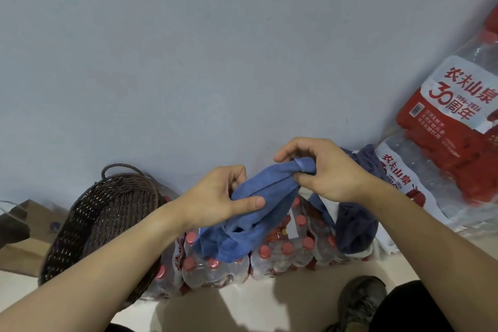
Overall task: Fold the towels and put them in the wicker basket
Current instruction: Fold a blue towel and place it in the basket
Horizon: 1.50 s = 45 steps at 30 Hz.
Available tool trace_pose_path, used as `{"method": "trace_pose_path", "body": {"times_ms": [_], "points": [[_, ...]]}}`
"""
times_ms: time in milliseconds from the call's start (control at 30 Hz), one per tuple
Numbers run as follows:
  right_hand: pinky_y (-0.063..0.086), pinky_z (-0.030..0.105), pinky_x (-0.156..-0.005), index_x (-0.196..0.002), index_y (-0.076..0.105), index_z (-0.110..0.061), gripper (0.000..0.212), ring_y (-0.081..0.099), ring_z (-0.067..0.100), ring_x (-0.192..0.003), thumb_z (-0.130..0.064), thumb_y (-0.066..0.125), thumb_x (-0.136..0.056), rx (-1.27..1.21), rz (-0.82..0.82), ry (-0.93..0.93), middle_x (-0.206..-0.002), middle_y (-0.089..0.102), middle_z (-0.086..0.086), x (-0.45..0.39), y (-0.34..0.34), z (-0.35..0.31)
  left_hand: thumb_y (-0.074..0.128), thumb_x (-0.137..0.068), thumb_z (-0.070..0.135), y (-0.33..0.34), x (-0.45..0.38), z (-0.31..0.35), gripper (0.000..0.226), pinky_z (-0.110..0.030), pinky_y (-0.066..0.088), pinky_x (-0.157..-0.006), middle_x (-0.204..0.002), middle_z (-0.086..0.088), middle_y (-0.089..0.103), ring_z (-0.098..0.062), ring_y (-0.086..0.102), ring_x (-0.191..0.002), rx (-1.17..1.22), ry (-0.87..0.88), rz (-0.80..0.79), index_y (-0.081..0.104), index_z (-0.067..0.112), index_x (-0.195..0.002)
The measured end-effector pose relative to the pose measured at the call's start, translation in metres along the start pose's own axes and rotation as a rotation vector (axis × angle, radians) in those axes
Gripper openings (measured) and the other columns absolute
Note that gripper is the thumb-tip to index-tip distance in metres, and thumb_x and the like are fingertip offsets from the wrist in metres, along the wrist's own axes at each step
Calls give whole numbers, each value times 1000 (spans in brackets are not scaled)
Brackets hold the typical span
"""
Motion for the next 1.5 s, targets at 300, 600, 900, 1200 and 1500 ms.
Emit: {"method": "trace_pose_path", "body": {"times_ms": [300, 600, 900, 1200, 1500], "points": [[50, 11, -71, -99, 65, -32, 52, 62, -1, -95, 13, 46, -81, 223, 160, 50, -99, 65, -20, -4, -16, 8, 76, -83, 34, -11, 9, 6, 31, -19, 50, -63, -78, 4, 73, -8, 68, -68, -15, -88, -163, 55, 25, -103], [50, 41, -73, -75, 55, -28, 22, 61, 24, -82, -8, 57, -84, 659, -244, 291, -83, 65, 1, -1, -22, 46, 65, -93, 32, -8, 20, -7, 26, -36, 53, -72, -78, 0, 68, -14, 62, -67, -236, -248, -307, 64, 7, -102], [60, 39, -73, -113, 61, -9, 20, 71, 26, -92, -3, 54, -95, -264, -325, 449, -109, 71, 16, -2, 54, 52, 54, -99, 20, -9, 10, -22, 18, -28, 54, -80, -93, -5, 68, -18, 64, -89, 259, -277, 193, 58, 4, -105], [53, 44, -97, -127, 56, -13, 46, 64, 27, -117, -9, 75, -85, -512, -306, 94, -123, 66, 12, -23, 94, 16, 55, -93, 17, -13, 16, 4, 20, -29, 57, -75, -94, -8, 69, -20, 68, -89, 668, -134, 208, 57, 8, -111], [57, 25, -66, -118, 61, -12, 28, 72, 17, -92, -3, 66, -91, -582, -397, 258, -102, 75, 3, -13, 86, 12, 58, -94, 20, -38, 27, -10, 25, -22, 55, -67, -91, -11, 68, -15, 66, -79, 598, -164, 262, 64, 0, -108]]}}
Point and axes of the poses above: each hand's wrist, its own x-axis away from the middle knuckle, its own y-axis out of the palm, z = x × y, the point moved 3 cm from there along -x, towards the middle knuckle
